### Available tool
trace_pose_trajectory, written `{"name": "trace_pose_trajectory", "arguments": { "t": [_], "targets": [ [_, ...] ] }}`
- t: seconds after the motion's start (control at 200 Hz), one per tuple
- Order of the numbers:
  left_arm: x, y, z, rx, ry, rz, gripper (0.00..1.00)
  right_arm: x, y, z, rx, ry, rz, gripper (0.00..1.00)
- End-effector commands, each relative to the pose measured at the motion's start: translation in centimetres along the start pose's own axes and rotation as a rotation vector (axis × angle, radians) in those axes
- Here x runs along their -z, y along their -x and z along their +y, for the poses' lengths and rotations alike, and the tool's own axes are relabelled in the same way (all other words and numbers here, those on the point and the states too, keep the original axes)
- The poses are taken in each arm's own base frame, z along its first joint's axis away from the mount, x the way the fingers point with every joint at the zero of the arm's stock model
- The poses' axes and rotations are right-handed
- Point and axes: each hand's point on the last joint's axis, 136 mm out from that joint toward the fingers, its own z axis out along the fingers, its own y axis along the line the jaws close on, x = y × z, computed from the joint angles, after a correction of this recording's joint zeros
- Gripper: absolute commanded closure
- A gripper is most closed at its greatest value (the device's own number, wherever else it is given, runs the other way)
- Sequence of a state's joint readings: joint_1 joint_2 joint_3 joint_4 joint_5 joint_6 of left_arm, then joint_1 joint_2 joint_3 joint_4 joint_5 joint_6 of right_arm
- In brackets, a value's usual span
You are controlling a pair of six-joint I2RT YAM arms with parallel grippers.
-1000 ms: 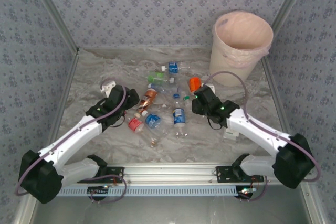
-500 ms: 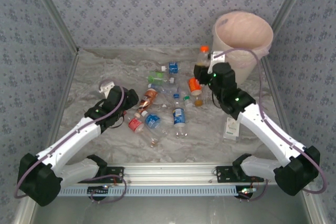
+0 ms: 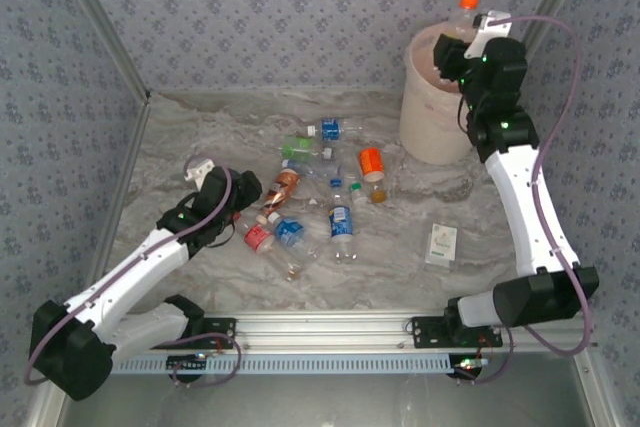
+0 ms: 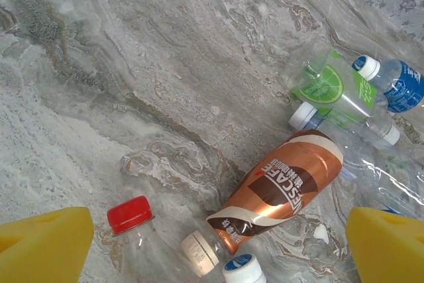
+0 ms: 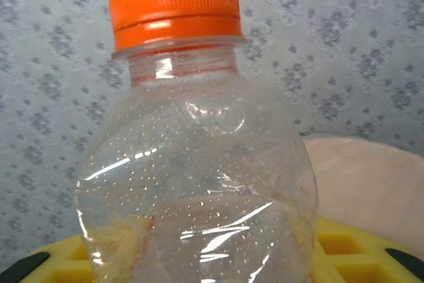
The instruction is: Put the plastic bottles in the bin
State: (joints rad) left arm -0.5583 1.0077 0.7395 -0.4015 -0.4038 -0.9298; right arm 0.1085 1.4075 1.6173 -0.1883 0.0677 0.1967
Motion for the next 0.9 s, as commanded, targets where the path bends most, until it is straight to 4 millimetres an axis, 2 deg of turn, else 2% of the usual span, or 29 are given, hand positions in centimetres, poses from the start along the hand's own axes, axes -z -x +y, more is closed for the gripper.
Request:
{"name": "trace_pose_trajectory", "arguments": {
  "t": [0.0,0.075,0.28,0.42,0.605,0.759,0.894],
  "targets": [
    [0.2,0.1,0.5,0.024,0.005,-0.002,0.02,-2.2,-1.6,-2.6,0.002,-0.039,0.111,0.61],
    [0.2,0.0,0.7,0.04,0.01,0.005,0.02,-3.6,-1.7,-4.2,0.002,-0.072,0.139,0.62],
    [1.0,-0.1,1.4,0.111,0.005,0.014,0.02,-7.3,-5.1,-8.9,0.09,-0.238,0.268,0.6],
    [1.7,0.1,2.7,0.115,0.037,0.034,0.02,-8.3,-6.0,-13.1,0.143,-0.426,0.302,0.59],
    [2.0,-1.2,4.9,0.165,0.067,0.074,0.02,-9.6,-8.4,-15.8,0.189,-0.525,0.353,0.58],
    [2.3,-2.6,7.4,0.234,0.16,0.136,0.02,-10.1,-8.8,-17.3,0.247,-0.622,0.375,0.54],
    [2.3,-3.8,9.3,0.286,0.24,0.189,0.02,-10.1,-9.1,-18.0,0.282,-0.686,0.386,0.45]
  ]
}}
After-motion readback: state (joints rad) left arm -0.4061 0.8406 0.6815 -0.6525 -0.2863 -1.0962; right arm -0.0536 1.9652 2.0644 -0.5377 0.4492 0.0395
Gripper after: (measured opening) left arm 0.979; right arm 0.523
